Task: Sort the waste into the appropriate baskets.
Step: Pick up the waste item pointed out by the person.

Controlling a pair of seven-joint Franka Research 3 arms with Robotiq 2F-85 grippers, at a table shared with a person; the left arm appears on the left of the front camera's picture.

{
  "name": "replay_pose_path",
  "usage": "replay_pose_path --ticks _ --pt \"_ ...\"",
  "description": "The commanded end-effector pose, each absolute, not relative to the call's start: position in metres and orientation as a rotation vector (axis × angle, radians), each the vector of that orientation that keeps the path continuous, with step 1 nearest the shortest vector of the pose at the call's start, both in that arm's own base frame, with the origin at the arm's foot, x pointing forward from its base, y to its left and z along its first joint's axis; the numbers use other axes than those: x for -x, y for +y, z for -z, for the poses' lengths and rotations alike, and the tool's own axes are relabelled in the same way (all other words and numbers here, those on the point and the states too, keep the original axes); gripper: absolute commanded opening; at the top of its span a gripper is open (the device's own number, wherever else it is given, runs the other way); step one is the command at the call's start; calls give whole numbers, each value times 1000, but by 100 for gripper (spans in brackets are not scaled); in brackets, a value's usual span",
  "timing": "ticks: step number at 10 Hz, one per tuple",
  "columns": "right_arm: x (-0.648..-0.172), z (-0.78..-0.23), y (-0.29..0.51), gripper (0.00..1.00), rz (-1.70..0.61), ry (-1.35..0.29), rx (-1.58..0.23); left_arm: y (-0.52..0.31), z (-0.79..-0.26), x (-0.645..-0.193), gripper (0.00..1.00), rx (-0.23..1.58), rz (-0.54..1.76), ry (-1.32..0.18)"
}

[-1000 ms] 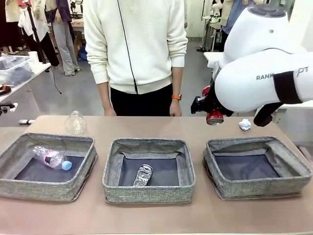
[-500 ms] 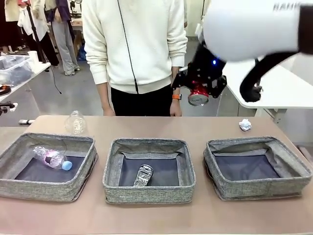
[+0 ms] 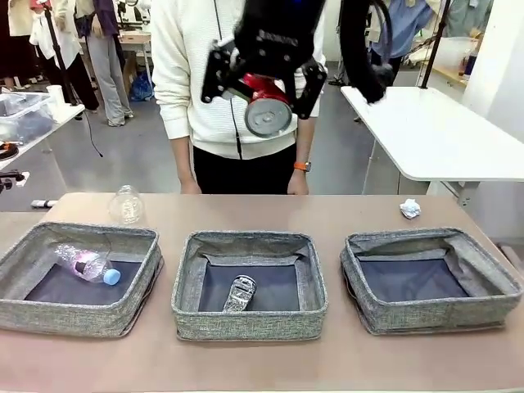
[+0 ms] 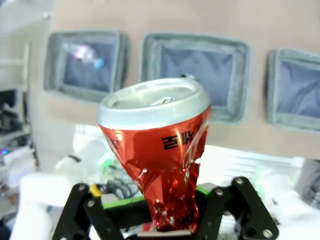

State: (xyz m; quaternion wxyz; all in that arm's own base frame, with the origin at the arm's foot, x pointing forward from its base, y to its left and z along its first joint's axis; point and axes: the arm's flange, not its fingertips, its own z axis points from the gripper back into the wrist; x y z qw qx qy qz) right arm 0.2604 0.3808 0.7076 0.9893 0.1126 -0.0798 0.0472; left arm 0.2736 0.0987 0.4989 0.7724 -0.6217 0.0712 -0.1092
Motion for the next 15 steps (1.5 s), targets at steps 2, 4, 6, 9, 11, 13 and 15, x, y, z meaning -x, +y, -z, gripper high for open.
replay_pose_path --ticks 2,4,6,9,11,13,15 --pt "-254 -750 388 0 -58 -197 -244 99 -500 -272 100 1349 240 150" --pt "-246 -771 390 0 -58 -245 -231 99 -500 -272 100 1349 240 150" --pt "-251 -780 392 0 -14 -317 -171 99 -500 -272 100 1349 240 150" --pt "-244 -773 382 0 -91 -246 -263 99 -500 -272 100 1349 240 150" --pt "-244 -773 382 0 -91 -246 -263 99 -500 -272 100 1349 240 150" --pt "-244 -773 382 0 -91 -246 -263 99 -500 -272 100 1349 240 150" --pt "-244 -773 382 0 -91 -246 -263 99 -500 -272 100 1349 240 150"
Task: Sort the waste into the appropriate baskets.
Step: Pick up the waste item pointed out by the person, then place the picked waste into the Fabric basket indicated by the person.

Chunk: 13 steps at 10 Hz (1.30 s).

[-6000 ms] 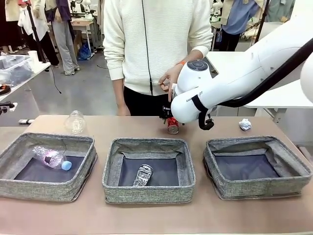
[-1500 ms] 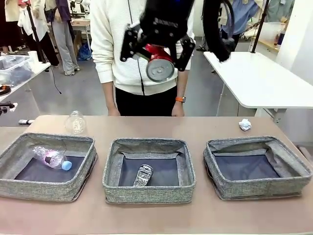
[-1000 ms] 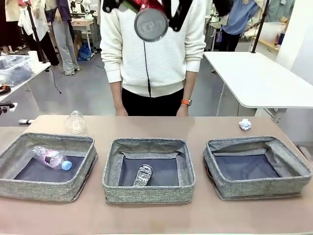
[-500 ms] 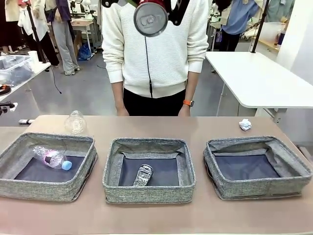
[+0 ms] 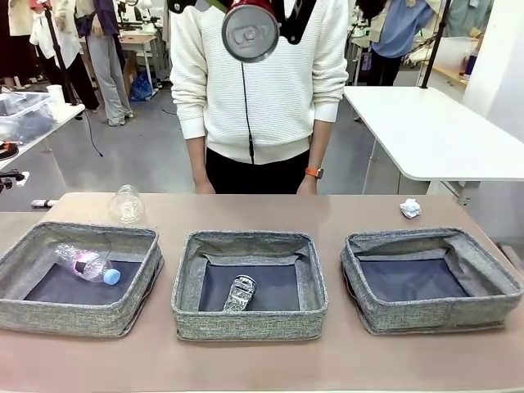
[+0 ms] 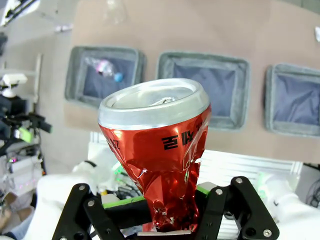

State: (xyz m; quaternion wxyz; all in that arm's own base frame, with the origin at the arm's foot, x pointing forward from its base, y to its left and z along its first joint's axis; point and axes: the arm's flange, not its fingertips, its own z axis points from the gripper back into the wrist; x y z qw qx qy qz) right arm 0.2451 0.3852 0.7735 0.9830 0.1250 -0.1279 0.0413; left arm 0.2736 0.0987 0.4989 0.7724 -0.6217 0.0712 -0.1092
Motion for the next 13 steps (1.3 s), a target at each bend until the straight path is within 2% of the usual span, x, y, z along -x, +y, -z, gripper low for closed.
replay_pose_path --ticks 1,13 --pt "-244 -773 382 0 -91 -246 -263 99 -500 -272 100 1349 240 150" --pt "-244 -773 382 0 -91 -246 -263 99 -500 -272 100 1349 240 150"
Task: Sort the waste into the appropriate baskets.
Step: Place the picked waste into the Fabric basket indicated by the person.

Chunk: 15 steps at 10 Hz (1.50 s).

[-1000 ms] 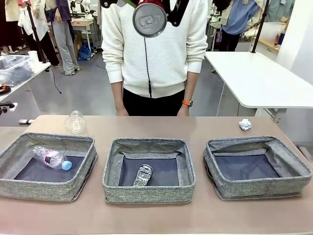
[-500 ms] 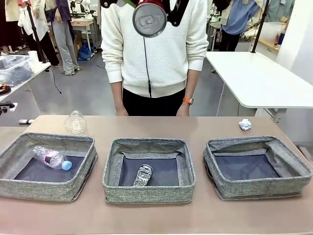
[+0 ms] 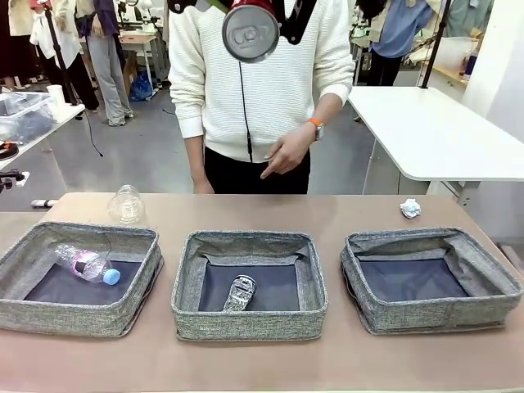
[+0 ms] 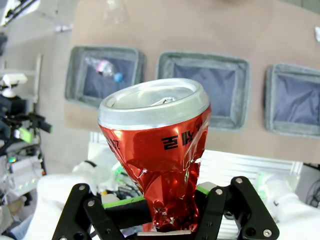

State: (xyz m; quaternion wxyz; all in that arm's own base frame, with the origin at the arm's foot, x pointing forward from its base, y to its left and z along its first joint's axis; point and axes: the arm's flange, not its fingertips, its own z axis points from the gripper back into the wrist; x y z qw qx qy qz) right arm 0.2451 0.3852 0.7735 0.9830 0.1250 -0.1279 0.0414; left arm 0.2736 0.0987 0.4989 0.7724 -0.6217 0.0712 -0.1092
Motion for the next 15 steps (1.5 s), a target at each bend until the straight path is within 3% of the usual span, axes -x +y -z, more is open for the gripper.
replay_pose_path --ticks 1,12,13,15 --pt "-244 -773 382 0 -91 -246 -263 99 -500 -272 100 1349 240 150" --pt "-245 -773 385 0 -83 -257 -252 99 -500 -272 100 1349 240 150" --pt "-241 -748 378 0 -246 -184 -203 99 -500 -272 100 1349 240 150" --pt "-257 -642 363 0 -290 74 -208 99 -500 -272 100 1349 240 150"
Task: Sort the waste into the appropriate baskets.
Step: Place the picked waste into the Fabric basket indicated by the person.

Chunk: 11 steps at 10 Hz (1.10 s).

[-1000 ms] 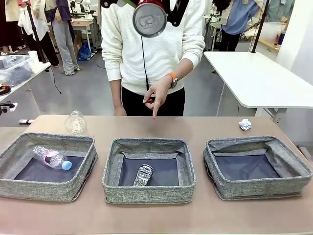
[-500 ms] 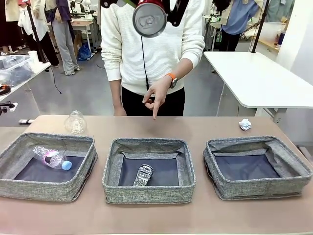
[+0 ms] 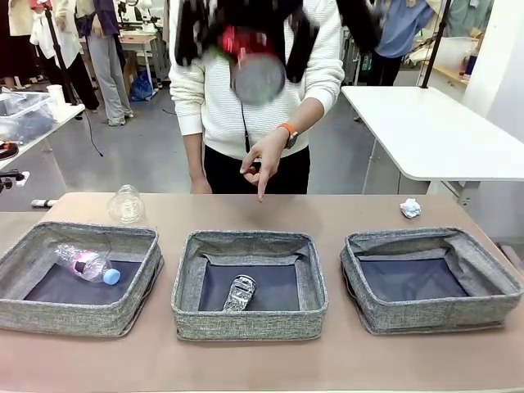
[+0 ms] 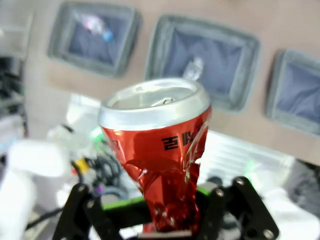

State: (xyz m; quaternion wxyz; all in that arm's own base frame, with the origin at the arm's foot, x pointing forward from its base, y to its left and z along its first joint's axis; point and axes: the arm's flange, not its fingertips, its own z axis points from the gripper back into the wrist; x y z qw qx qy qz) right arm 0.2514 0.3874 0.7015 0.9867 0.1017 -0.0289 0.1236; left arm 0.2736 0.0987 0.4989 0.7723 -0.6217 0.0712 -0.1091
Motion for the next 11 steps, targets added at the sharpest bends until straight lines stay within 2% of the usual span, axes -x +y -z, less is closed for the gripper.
replay_pose_path --ticks 1,2,3,4,5,8,11 --pt "-261 -587 363 0 -257 177 -213 99 -500 -272 100 1349 240 150" --pt "-271 -540 361 0 -220 208 -222 99 -500 -272 100 1349 240 150" --pt "-282 -504 360 0 -216 172 -250 99 -500 -272 100 1349 240 150" --pt "-293 -473 357 0 -291 35 -316 99 -500 -272 100 1349 240 150" --pt "-305 -454 350 0 -259 -20 -349 99 -500 -272 100 1349 240 150" --pt "-333 -431 337 0 -213 -18 -400 99 -500 -272 100 1349 240 150" --pt "-335 -428 338 0 -208 2 -404 99 -500 -272 100 1349 240 150"
